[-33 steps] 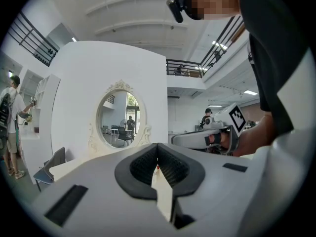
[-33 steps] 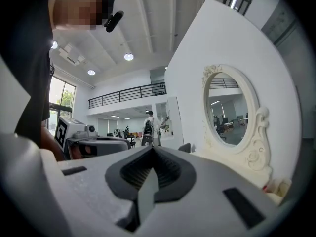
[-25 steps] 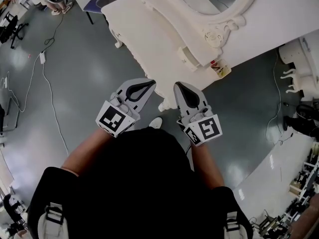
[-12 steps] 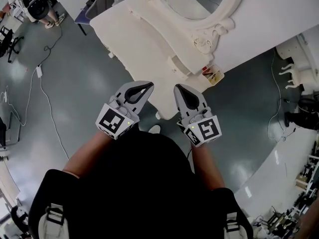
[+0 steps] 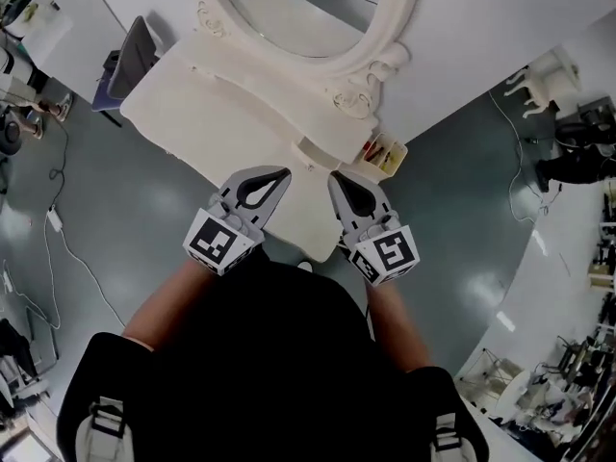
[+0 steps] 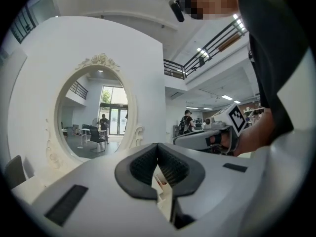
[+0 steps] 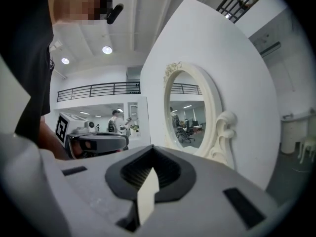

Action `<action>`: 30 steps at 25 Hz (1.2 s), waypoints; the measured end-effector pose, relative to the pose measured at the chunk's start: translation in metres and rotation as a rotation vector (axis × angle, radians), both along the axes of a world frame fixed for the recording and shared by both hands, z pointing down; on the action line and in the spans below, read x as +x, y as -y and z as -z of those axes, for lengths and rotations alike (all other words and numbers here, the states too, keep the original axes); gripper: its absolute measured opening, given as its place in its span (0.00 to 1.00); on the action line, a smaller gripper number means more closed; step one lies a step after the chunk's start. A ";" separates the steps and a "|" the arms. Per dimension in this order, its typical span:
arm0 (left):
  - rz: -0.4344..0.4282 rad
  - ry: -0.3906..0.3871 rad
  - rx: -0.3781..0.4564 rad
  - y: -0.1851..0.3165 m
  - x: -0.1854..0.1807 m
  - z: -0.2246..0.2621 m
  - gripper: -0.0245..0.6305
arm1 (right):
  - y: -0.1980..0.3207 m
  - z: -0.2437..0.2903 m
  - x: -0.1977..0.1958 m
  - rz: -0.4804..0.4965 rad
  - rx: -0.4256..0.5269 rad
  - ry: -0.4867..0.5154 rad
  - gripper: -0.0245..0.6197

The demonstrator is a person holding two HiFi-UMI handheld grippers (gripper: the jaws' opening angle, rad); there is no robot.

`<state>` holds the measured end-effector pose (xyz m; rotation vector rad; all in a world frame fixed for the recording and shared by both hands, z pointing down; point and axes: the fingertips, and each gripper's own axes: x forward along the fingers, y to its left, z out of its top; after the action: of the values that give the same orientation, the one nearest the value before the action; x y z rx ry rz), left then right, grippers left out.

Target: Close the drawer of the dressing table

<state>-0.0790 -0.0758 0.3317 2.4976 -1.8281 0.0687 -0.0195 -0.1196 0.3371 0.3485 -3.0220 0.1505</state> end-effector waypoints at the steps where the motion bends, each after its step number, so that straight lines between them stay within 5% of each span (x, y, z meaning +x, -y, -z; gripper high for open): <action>1: -0.026 -0.001 -0.003 0.010 -0.006 0.000 0.03 | 0.007 -0.001 -0.005 -0.025 -0.002 -0.007 0.04; 21: -0.528 0.015 -0.043 0.109 -0.054 -0.066 0.03 | 0.077 -0.113 -0.047 -0.503 -0.206 -0.173 0.05; 30: -0.648 0.011 -0.072 0.116 -0.061 -0.103 0.03 | 0.071 -0.194 -0.050 -0.642 -0.334 -0.289 0.08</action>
<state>-0.1402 -0.1915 0.4350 2.9145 -0.9247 0.1645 -0.0696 -0.1903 0.5309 1.1679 -2.4384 0.5803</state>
